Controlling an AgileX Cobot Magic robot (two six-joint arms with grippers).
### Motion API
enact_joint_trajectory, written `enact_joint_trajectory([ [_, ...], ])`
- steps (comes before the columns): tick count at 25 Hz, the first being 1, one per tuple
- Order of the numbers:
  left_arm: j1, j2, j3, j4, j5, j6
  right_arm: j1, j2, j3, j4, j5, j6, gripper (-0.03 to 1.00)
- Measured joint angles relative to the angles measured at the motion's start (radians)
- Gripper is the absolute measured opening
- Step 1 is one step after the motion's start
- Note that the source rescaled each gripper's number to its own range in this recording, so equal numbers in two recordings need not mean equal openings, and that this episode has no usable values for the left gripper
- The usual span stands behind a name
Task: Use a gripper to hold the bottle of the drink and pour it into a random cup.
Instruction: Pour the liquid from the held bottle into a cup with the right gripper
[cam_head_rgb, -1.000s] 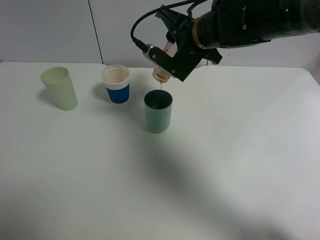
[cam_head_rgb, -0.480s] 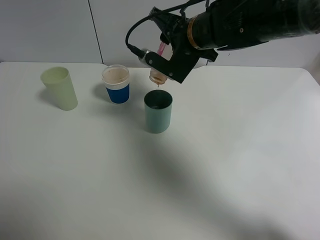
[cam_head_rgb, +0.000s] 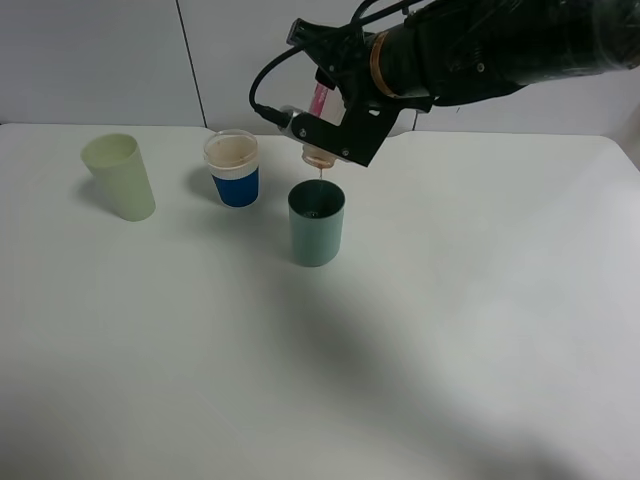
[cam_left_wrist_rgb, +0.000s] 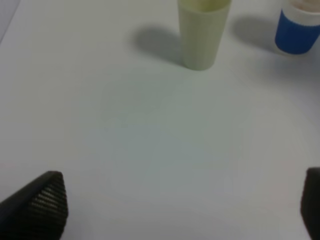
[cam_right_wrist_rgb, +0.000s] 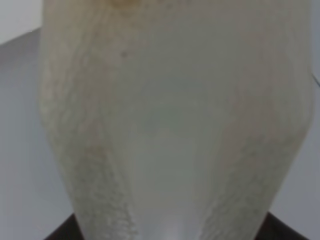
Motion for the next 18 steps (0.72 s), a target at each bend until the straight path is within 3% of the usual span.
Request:
enact_joint_trajectory([
  [18,0.000,0.000,0.000,0.000,0.000,0.000,0.031,0.000,0.000,-0.058,0.001,0.006,0.02],
])
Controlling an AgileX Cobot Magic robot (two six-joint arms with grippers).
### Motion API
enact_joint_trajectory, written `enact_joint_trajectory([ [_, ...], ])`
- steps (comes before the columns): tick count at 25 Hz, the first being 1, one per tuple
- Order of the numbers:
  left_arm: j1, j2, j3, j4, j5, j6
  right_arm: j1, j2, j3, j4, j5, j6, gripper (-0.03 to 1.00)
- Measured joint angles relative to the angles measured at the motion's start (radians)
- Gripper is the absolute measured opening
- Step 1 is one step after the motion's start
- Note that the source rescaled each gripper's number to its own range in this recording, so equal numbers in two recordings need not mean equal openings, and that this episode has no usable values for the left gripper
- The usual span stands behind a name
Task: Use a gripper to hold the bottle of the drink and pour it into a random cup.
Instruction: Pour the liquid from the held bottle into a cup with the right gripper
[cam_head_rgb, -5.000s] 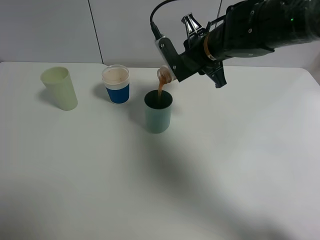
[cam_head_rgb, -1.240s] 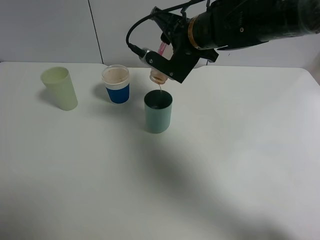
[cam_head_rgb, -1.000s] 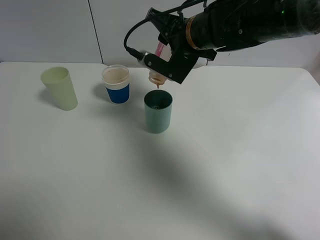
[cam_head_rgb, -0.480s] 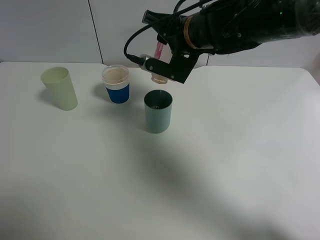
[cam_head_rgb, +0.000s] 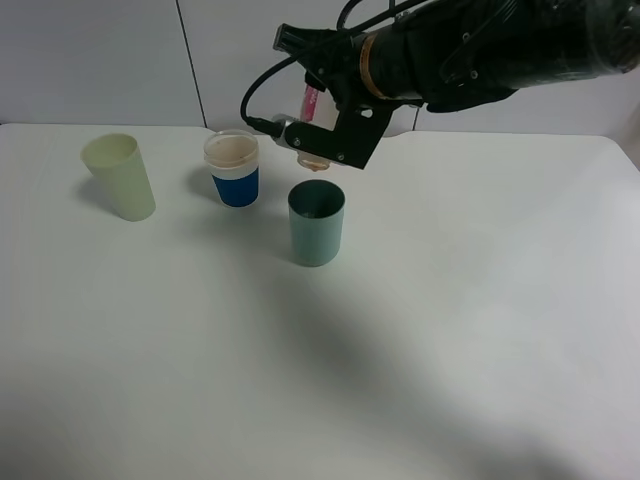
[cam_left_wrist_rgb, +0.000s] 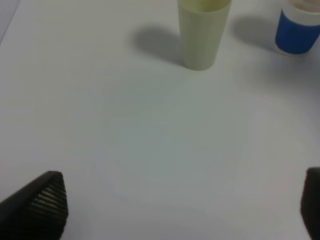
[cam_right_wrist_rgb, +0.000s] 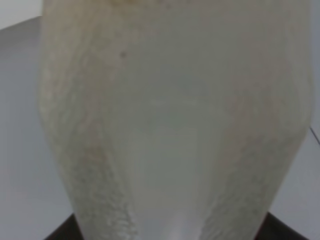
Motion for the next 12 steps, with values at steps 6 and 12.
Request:
enact_joint_trajectory([
  [6,0.000,0.000,0.000,0.000,0.000,0.000,0.000,0.000,0.000,-0.028,0.008,0.002,0.02],
  [12,0.000,0.000,0.000,0.000,0.000,0.000,0.000,0.000,0.000,-0.029,0.004,0.094,0.01],
])
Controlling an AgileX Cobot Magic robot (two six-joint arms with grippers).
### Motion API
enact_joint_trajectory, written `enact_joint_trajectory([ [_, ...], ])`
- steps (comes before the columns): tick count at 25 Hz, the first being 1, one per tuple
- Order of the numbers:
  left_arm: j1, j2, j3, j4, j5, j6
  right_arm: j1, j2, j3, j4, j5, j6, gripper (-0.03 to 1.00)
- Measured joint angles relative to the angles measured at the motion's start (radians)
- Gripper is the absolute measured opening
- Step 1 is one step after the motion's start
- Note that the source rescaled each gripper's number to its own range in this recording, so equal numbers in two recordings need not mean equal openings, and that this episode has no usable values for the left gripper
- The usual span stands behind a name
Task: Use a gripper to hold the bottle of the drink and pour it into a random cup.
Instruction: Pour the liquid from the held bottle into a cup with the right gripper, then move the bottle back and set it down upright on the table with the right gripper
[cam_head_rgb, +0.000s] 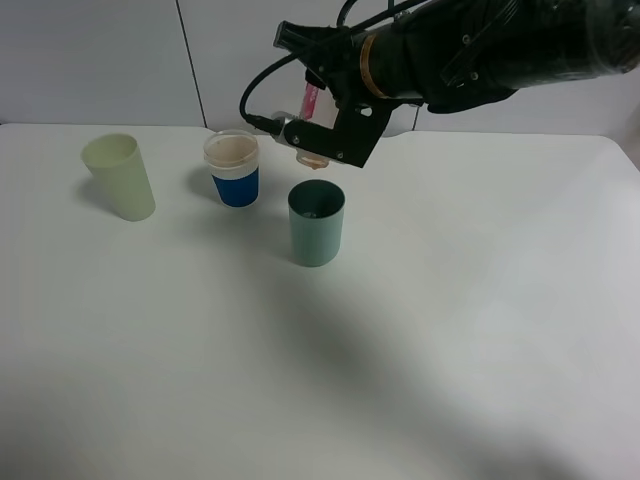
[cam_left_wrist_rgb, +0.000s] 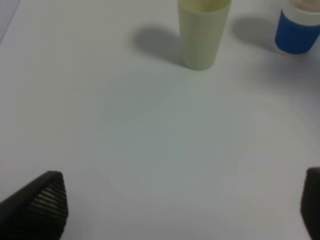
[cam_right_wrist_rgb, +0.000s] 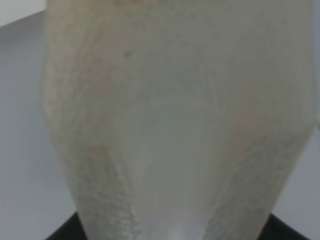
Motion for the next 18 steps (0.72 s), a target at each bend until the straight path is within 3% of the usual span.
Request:
enact_joint_trajectory([
  [4,0.000,0.000,0.000,0.000,0.000,0.000,0.000,0.000,0.000,0.019,-0.002,0.231,0.01],
  [9,0.000,0.000,0.000,0.000,0.000,0.000,-0.036,0.000,0.000,0.078,-0.014,0.672,0.01],
  [15,0.000,0.000,0.000,0.000,0.000,0.000,-0.132,0.000,0.000,0.254,-0.013,1.197,0.01],
  [18,0.000,0.000,0.000,0.000,0.000,0.000,-0.184,0.000,0.000,0.374,-0.016,1.398,0.01],
])
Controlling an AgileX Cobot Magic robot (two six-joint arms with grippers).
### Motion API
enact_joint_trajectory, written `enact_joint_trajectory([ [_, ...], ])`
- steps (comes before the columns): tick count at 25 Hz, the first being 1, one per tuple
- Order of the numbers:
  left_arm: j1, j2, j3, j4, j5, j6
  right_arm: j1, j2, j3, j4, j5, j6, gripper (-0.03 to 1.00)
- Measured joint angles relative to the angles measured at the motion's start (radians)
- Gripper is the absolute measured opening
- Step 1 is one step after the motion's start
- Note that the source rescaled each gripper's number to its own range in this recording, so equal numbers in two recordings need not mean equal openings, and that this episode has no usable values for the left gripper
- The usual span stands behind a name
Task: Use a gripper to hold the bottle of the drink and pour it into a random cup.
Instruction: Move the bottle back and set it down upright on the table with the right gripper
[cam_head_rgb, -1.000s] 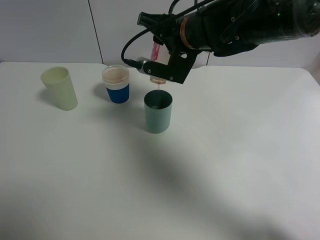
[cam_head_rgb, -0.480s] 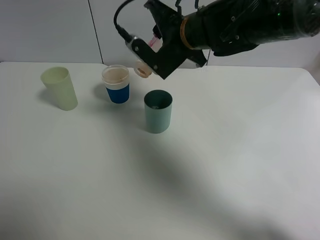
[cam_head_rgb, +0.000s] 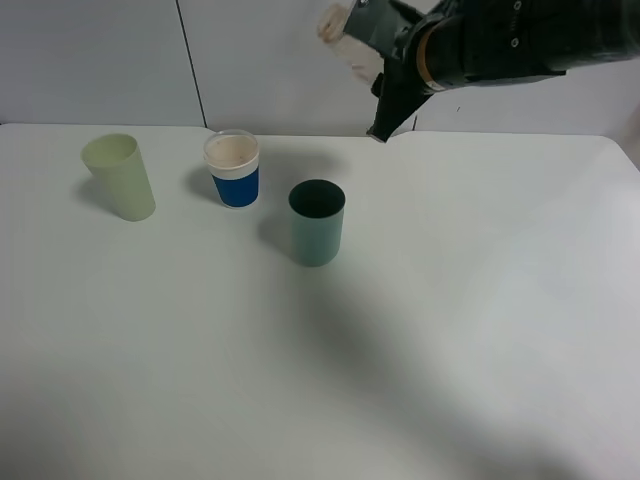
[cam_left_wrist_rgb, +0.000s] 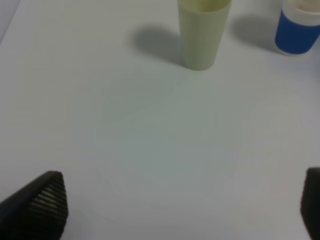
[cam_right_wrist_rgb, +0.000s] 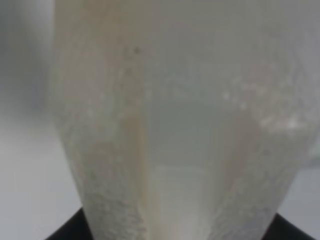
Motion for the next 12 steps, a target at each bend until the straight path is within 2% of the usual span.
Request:
enact_joint_trajectory([
  [3,0.000,0.000,0.000,0.000,0.000,0.000,-0.045,0.000,0.000,0.110,-0.024,0.131,0.01],
  [6,0.000,0.000,0.000,0.000,0.000,0.000,-0.080,0.000,0.006,0.206,-0.092,0.169,0.01],
  [9,0.000,0.000,0.000,0.000,0.000,0.000,-0.108,0.000,0.042,0.282,-0.216,0.139,0.01],
  [12,0.000,0.000,0.000,0.000,0.000,0.000,-0.140,0.000,0.100,0.383,-0.360,0.016,0.01],
])
